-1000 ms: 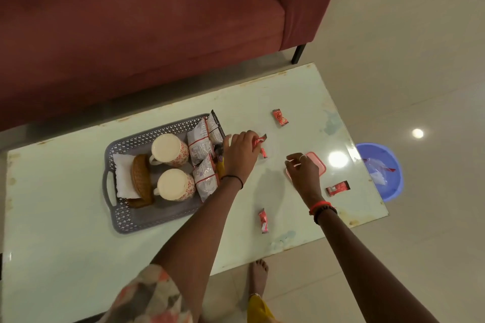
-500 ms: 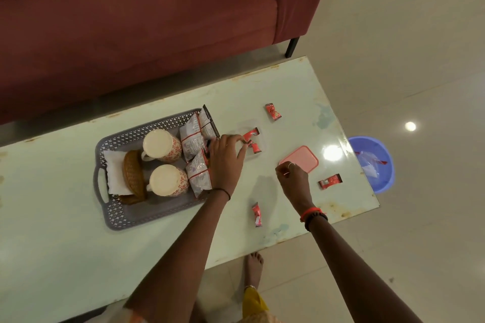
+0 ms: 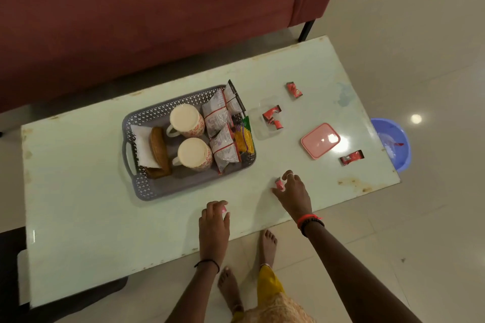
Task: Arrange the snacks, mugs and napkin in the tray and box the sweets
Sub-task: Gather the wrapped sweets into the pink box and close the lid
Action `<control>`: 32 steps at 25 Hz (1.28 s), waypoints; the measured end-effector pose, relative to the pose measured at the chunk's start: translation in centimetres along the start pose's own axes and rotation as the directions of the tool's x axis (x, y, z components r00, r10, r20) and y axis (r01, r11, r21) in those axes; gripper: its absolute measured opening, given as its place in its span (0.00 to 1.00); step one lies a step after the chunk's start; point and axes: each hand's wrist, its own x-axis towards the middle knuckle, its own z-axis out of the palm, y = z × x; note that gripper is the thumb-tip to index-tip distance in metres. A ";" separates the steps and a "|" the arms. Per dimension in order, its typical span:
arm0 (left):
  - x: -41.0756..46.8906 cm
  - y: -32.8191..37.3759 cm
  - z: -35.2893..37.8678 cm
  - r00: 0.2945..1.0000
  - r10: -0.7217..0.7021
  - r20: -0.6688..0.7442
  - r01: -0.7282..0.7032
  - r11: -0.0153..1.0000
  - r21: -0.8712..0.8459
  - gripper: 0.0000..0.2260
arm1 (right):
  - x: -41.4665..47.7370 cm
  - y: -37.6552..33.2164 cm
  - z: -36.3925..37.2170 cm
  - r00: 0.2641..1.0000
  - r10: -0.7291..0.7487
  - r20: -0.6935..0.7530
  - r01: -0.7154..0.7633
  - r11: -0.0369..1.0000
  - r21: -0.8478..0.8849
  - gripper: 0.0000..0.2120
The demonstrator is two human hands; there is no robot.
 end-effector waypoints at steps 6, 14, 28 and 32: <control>1.6 -3.0 0.8 0.990 -0.067 0.128 0.063 0.998 0.031 0.11 | 0.3 -0.3 1.7 0.999 -0.016 -0.041 0.015 0.999 -0.032 0.11; 1.2 -1.1 -0.7 0.994 0.096 0.051 -0.092 0.993 -0.076 0.09 | 0.8 -1.0 0.8 0.985 0.082 -0.149 -0.048 0.975 0.218 0.14; 6.0 8.2 -2.4 0.968 0.237 -0.081 -0.250 0.900 -0.356 0.11 | 12.1 -9.2 -7.6 0.967 -0.116 -0.227 0.186 0.930 0.317 0.19; 10.5 11.6 -4.0 0.950 0.296 -0.098 -0.311 0.885 -0.345 0.11 | 11.5 -6.4 -8.9 0.946 -0.022 -0.324 0.143 0.925 0.353 0.11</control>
